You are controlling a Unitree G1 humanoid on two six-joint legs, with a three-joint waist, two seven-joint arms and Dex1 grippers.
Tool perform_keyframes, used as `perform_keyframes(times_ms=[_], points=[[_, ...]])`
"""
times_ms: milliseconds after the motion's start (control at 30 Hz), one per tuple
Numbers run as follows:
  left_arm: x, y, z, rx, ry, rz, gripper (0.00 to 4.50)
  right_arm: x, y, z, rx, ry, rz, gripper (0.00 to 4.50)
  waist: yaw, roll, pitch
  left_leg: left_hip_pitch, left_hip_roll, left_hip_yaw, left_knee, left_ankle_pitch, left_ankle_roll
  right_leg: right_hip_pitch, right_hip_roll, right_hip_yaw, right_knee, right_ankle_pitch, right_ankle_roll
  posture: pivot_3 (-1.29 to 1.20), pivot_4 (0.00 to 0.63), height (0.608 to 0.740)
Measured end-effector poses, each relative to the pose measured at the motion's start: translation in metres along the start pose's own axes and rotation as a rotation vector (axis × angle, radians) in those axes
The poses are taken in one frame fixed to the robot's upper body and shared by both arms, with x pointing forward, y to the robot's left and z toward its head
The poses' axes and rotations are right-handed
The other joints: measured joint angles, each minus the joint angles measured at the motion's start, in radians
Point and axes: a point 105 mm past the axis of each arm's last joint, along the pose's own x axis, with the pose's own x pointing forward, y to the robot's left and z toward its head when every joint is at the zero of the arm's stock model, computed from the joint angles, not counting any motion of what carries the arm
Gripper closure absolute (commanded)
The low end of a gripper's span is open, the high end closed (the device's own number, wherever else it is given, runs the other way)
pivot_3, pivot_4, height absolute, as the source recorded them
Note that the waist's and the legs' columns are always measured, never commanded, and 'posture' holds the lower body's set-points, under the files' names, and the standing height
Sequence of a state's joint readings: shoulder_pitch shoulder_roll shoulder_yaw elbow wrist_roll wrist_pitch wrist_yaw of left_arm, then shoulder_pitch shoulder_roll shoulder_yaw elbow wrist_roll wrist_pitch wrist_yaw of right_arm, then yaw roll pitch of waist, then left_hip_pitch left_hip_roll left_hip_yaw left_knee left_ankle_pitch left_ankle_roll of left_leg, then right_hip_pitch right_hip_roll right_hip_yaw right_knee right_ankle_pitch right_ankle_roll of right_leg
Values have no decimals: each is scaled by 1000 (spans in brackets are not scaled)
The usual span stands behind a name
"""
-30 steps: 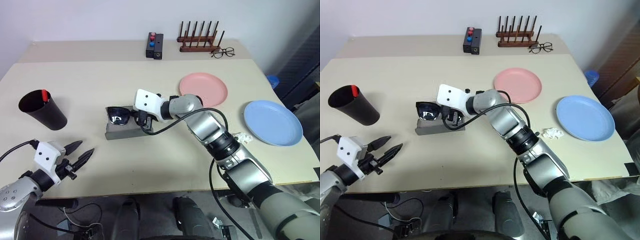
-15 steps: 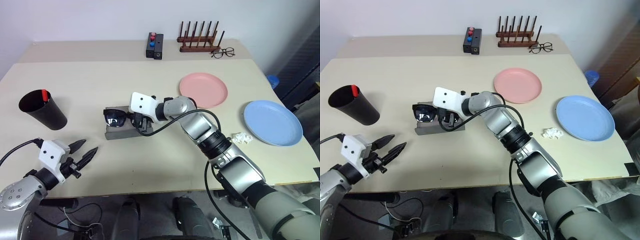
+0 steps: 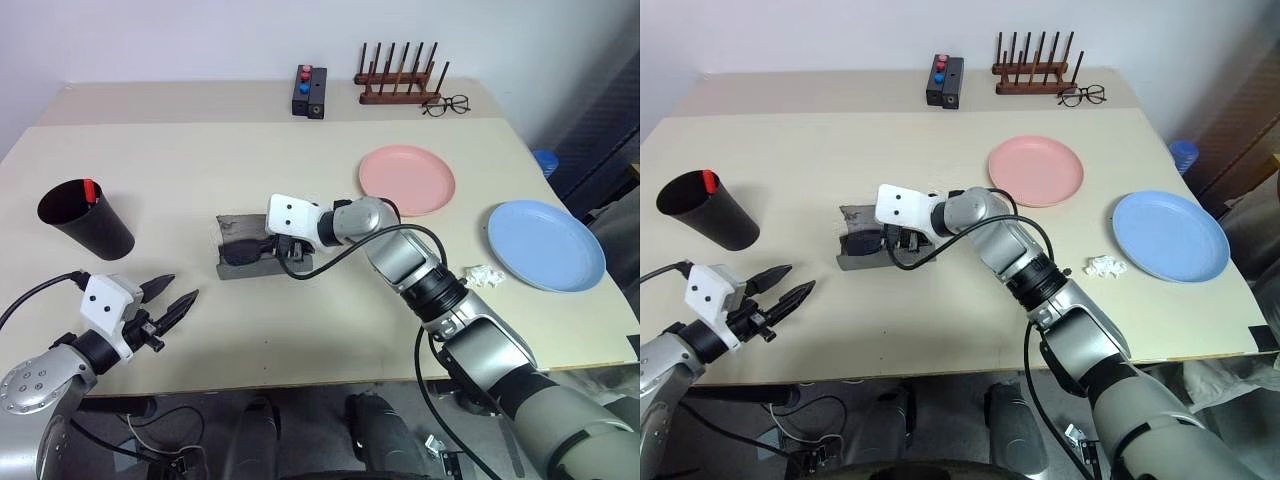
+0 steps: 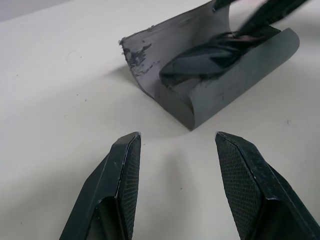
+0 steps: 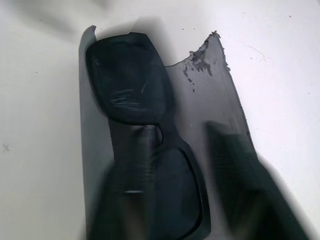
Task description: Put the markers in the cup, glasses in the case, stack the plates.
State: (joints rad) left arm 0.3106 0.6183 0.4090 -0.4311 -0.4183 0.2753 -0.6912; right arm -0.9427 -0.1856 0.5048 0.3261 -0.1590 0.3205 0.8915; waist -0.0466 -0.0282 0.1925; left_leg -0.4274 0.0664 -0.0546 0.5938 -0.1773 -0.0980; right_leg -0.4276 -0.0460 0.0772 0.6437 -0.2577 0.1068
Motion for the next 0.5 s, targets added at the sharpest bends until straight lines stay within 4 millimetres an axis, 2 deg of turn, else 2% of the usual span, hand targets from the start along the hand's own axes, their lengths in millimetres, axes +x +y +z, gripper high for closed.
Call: perform_keyframes(times_ms=[333, 500], points=[[1, 7, 6, -30, -28, 47, 2091, -16, -11, 18, -19, -73, -56, 1162, 1, 0, 0, 0, 0, 0, 0, 0, 0, 0, 0, 0, 0, 0, 0, 0, 150, 740], [3, 8, 9, -22, -40, 48, 2091, -11, -7, 10, 7, -64, -65, 1162, 0, 0, 0, 0, 0, 0, 0, 0, 0, 0, 0, 0, 0, 0, 0, 0, 150, 740]])
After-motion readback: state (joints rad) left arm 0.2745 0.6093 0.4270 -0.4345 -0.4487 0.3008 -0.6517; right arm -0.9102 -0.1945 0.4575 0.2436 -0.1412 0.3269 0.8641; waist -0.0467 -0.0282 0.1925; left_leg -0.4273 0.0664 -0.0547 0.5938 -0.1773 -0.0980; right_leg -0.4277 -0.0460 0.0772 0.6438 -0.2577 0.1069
